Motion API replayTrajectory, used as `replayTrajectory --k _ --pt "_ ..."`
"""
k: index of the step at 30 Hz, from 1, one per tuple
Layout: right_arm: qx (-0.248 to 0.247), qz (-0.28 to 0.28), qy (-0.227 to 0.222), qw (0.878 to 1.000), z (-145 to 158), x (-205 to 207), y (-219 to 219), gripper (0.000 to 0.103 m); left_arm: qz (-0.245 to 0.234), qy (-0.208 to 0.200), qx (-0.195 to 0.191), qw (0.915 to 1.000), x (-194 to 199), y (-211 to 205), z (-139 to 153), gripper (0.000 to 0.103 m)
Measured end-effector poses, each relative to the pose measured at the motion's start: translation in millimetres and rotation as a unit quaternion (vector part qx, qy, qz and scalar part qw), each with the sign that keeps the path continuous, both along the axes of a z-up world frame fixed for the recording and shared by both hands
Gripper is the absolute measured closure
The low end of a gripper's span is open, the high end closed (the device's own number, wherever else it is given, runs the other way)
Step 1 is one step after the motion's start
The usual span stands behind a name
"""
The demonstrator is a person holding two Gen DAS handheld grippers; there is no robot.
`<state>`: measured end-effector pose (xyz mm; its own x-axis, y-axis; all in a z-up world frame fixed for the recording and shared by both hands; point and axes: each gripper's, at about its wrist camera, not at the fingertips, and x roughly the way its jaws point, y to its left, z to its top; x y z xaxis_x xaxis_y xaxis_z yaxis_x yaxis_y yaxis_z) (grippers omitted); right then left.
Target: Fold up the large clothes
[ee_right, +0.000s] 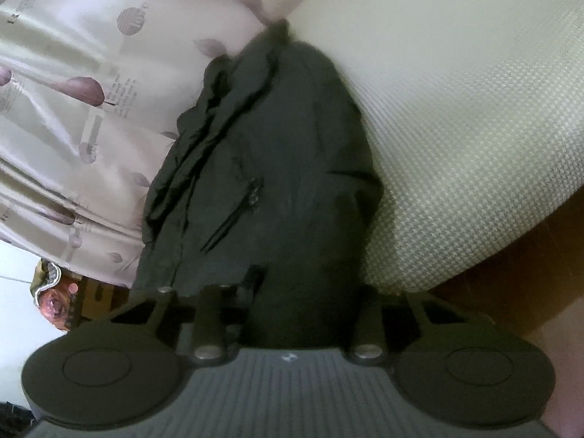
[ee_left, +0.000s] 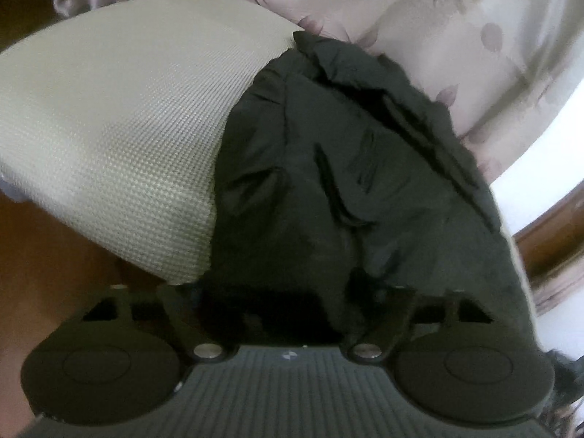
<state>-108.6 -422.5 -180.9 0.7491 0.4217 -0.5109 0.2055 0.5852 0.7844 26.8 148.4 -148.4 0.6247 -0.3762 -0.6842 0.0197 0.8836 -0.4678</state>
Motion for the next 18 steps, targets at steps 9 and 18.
replayTrajectory --k 9,18 --pt "-0.003 0.017 -0.037 0.999 14 -13 -6 0.095 -0.054 -0.059 0.059 0.9951 -17 -6 20 0.069" --pt "0.001 0.003 -0.033 0.999 8 -12 2 0.030 -0.031 -0.052 0.063 0.9962 -11 -8 18 0.008"
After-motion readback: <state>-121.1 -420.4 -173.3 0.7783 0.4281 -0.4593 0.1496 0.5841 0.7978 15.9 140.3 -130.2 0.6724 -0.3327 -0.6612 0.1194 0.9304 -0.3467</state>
